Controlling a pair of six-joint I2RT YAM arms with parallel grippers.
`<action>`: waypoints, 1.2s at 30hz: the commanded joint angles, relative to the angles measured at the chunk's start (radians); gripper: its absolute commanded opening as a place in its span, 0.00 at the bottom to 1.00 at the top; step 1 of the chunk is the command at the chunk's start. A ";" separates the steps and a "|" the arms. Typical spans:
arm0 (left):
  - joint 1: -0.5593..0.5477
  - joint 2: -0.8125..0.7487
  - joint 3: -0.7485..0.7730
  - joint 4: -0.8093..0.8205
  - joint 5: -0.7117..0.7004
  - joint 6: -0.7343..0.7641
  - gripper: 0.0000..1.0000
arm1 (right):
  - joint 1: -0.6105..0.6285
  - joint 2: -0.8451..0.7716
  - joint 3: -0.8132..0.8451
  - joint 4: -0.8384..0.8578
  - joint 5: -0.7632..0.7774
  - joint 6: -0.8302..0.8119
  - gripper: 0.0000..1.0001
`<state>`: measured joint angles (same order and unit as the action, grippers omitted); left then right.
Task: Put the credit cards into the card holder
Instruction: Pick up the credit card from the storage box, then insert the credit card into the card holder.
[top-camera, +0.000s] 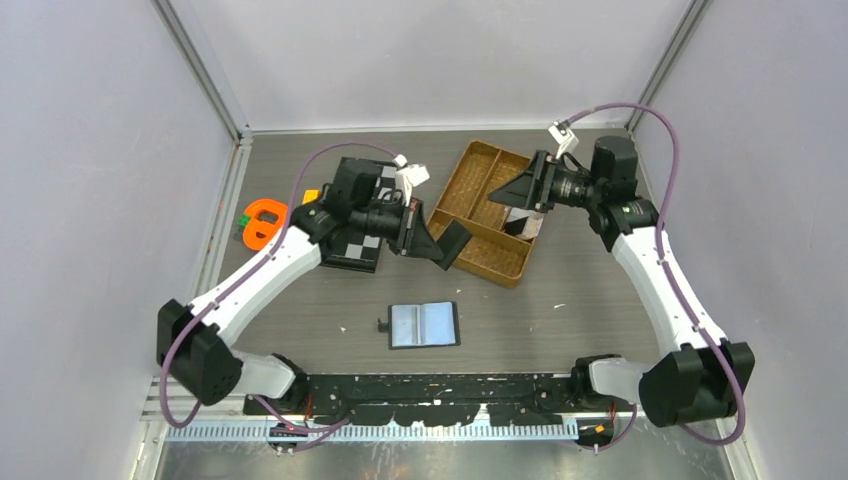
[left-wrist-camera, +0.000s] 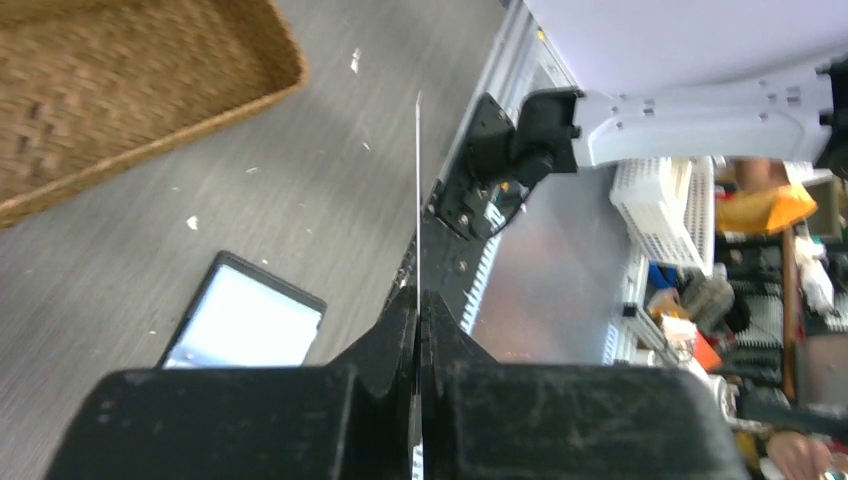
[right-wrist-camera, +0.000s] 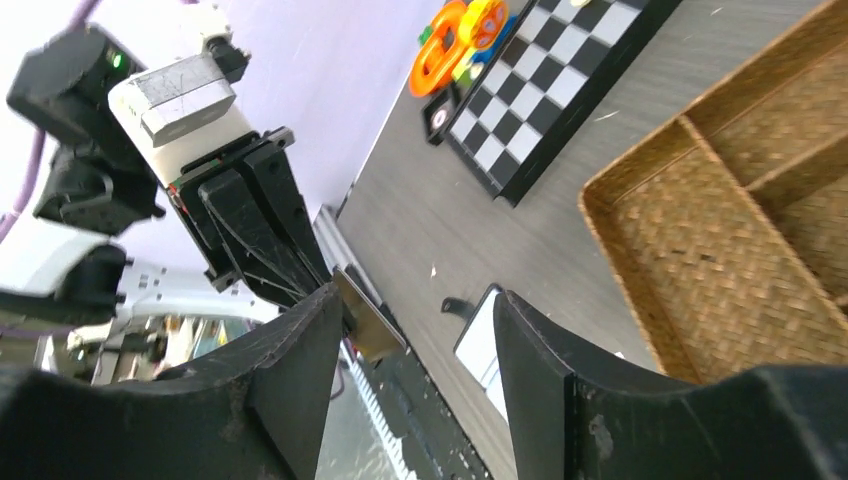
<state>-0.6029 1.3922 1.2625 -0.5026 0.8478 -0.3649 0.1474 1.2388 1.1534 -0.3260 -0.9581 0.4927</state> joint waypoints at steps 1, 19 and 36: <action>-0.001 -0.114 -0.121 0.417 -0.215 -0.248 0.00 | -0.030 -0.113 -0.077 0.221 0.089 0.184 0.63; -0.014 -0.082 -0.197 0.819 -0.196 -0.508 0.00 | 0.066 -0.149 -0.426 1.037 0.098 0.702 0.48; -0.038 -0.056 -0.153 0.807 -0.192 -0.488 0.00 | 0.082 -0.014 -0.381 1.276 0.025 0.849 0.33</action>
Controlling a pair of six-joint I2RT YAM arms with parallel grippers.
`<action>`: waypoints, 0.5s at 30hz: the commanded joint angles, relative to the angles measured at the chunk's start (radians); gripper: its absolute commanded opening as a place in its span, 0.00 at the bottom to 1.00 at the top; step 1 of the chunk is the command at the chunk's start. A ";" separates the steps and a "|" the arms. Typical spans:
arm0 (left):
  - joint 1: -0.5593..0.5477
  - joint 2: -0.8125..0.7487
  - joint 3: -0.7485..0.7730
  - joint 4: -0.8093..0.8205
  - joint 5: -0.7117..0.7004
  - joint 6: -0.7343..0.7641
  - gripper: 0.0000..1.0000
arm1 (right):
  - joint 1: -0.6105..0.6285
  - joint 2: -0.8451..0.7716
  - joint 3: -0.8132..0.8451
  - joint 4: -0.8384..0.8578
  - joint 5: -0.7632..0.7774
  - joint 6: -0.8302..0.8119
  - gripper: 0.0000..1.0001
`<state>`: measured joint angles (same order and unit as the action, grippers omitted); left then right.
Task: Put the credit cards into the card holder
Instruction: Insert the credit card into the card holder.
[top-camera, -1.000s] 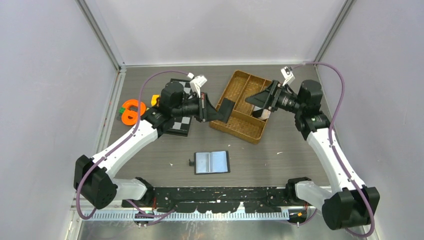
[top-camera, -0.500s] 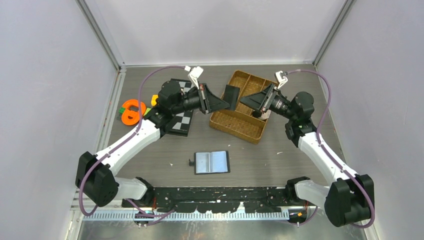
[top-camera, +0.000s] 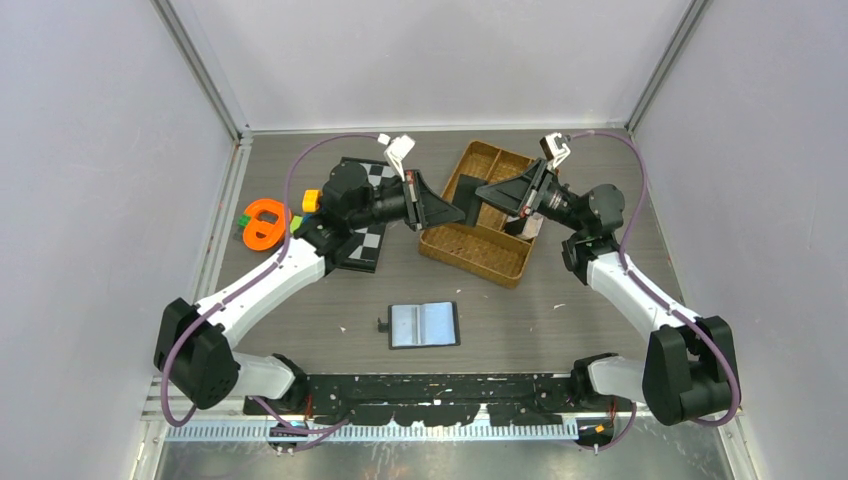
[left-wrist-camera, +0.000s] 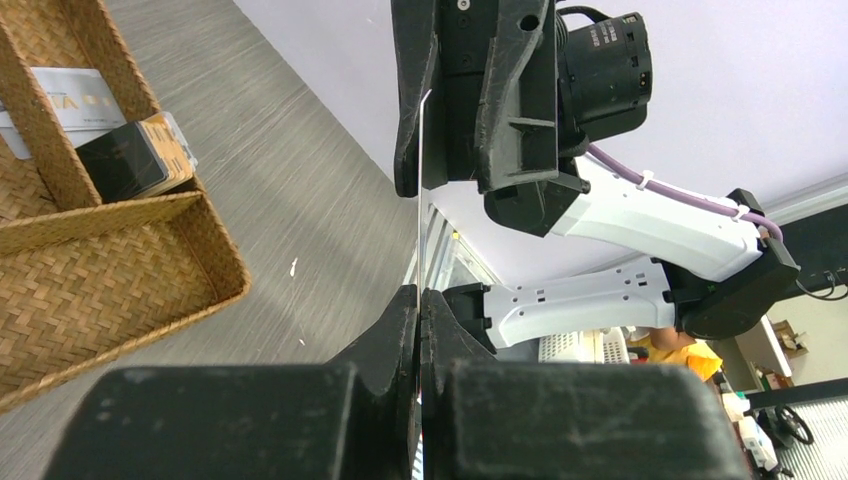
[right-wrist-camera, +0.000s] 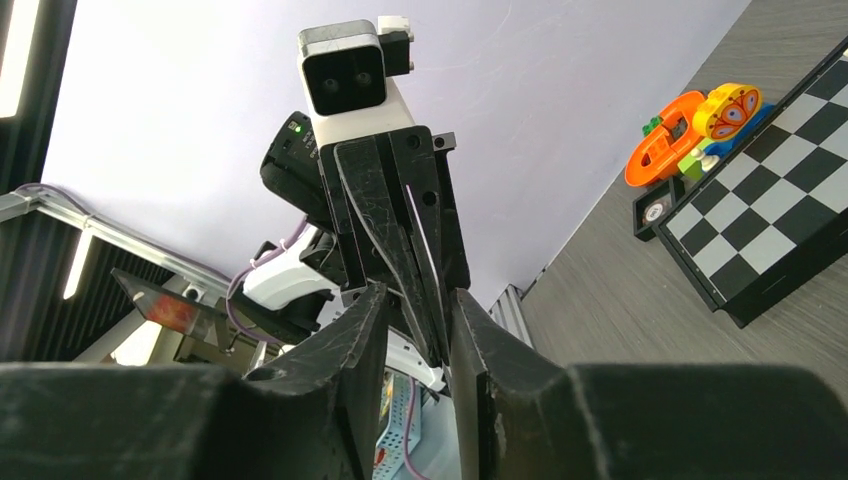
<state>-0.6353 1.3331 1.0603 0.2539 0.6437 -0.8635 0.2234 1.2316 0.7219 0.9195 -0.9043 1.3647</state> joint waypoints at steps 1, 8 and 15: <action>-0.004 0.002 0.052 0.050 0.011 0.011 0.00 | 0.005 -0.007 0.048 0.020 -0.030 -0.030 0.32; -0.004 0.012 0.054 0.038 0.006 0.017 0.01 | 0.006 -0.044 0.034 -0.128 -0.004 -0.120 0.14; -0.005 -0.011 0.040 -0.123 -0.058 0.109 0.55 | 0.005 -0.195 0.104 -0.800 0.190 -0.549 0.00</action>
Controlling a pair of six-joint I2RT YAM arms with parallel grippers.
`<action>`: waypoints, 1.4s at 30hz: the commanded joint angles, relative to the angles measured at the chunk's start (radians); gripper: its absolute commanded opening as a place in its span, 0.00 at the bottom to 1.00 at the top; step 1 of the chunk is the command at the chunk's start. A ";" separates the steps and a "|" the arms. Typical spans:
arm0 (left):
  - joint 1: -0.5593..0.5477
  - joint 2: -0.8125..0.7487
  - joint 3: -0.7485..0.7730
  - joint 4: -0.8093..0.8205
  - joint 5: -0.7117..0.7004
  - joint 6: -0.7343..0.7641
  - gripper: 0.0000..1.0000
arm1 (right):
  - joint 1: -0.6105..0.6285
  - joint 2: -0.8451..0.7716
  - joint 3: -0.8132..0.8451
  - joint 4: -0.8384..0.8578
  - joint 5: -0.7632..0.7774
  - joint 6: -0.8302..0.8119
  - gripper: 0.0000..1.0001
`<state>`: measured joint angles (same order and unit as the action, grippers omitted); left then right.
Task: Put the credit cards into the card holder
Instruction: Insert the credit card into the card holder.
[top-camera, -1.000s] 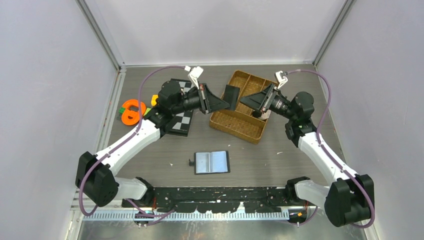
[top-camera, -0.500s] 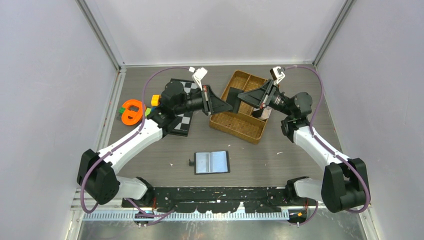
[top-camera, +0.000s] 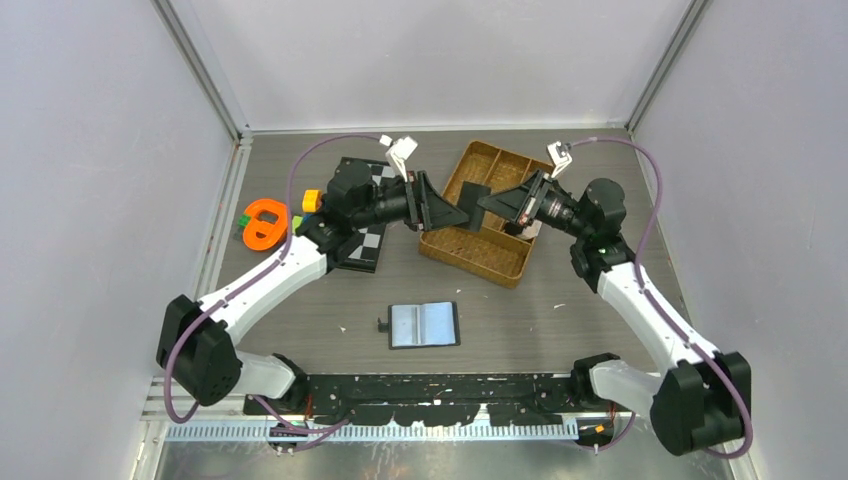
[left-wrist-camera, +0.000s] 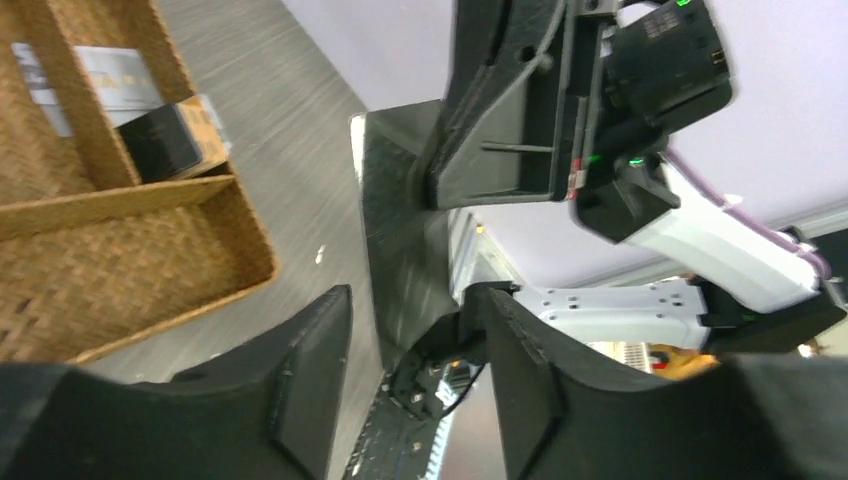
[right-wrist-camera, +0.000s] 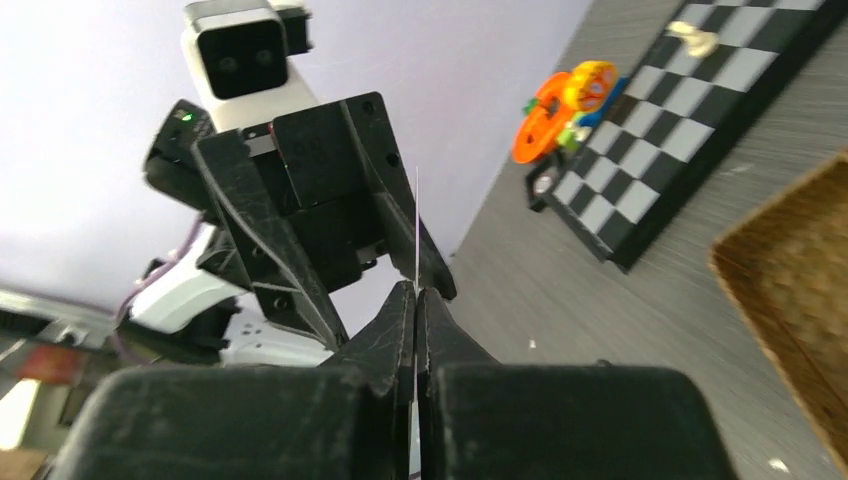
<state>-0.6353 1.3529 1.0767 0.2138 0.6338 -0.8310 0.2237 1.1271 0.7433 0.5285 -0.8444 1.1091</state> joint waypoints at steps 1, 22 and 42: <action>-0.005 -0.041 0.019 -0.154 -0.077 0.103 0.60 | 0.005 -0.097 0.098 -0.532 0.176 -0.339 0.00; -0.005 -0.223 -0.318 -0.840 -0.480 0.153 0.76 | 0.252 -0.057 -0.224 -0.475 0.270 -0.271 0.01; -0.004 -0.071 -0.423 -0.770 -0.476 0.138 0.59 | 0.468 0.297 -0.274 -0.112 0.376 -0.138 0.01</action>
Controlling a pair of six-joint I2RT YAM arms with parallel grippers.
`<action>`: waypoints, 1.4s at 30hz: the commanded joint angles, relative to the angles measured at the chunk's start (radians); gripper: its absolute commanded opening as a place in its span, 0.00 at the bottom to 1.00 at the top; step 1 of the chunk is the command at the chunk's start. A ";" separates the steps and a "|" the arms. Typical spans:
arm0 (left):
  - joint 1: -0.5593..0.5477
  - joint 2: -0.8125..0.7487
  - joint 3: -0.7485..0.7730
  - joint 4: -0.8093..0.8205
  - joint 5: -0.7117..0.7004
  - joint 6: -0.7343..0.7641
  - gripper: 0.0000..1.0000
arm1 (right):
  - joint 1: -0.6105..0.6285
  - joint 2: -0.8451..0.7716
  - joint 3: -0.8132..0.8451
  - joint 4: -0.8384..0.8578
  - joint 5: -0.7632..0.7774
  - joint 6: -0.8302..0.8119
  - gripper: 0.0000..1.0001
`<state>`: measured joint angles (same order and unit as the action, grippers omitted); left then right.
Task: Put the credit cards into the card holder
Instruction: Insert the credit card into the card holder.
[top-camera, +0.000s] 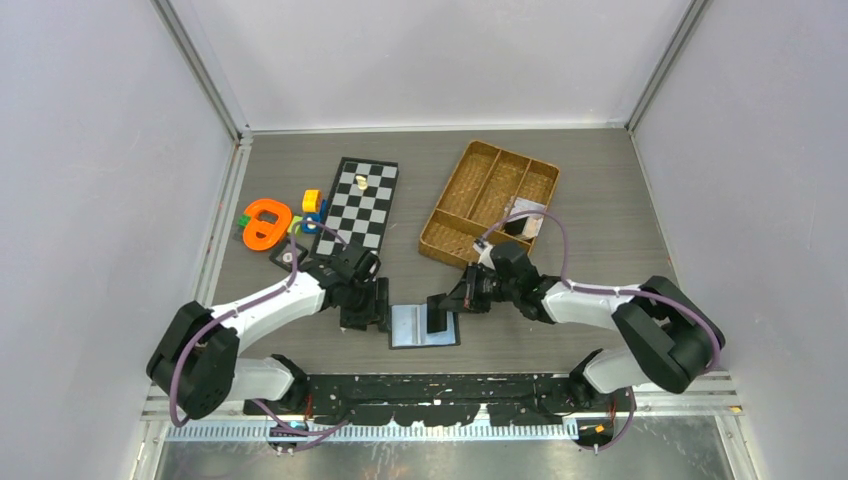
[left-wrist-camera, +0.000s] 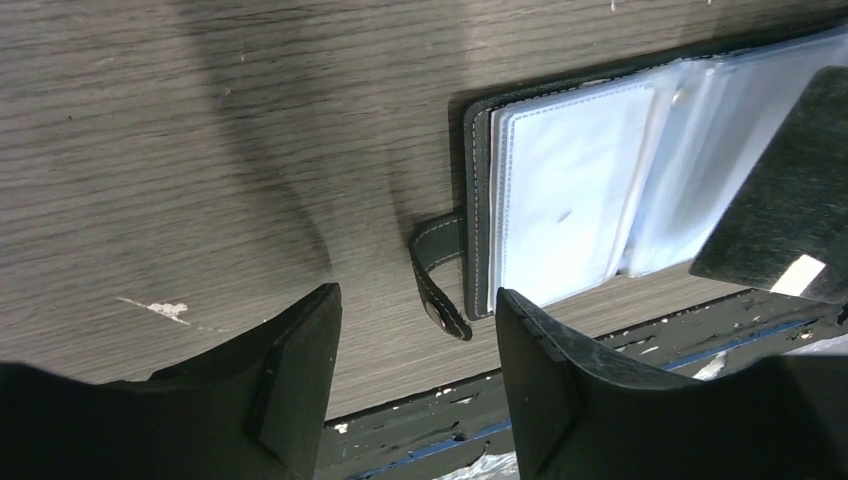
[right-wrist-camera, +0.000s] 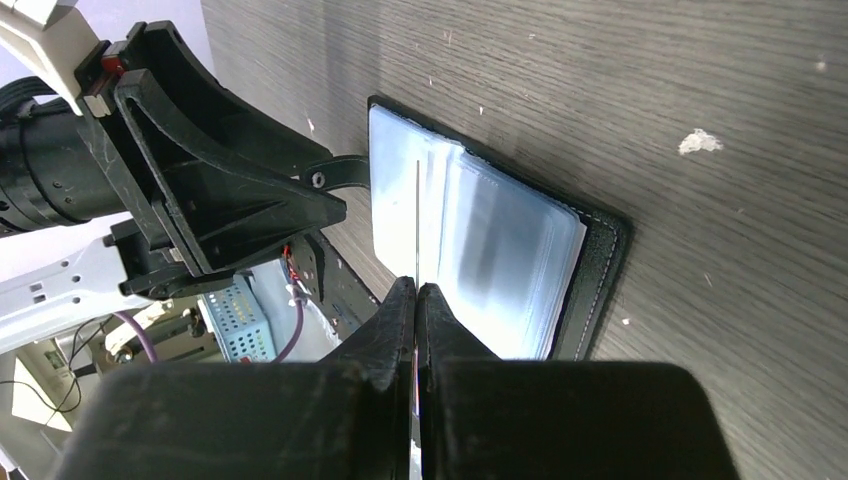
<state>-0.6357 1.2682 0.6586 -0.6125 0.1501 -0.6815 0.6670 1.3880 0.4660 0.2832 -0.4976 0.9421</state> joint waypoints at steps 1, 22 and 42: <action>-0.004 0.016 -0.007 0.060 0.007 -0.012 0.58 | 0.031 0.049 0.004 0.141 0.032 0.029 0.01; -0.004 0.070 -0.013 0.062 -0.049 0.004 0.27 | 0.058 0.166 -0.001 0.225 0.015 0.055 0.00; -0.004 0.083 -0.008 0.046 -0.069 0.017 0.00 | 0.071 0.175 -0.012 0.277 -0.001 0.103 0.00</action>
<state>-0.6357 1.3426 0.6502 -0.5728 0.1146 -0.6735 0.7311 1.5787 0.4595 0.5095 -0.4911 1.0286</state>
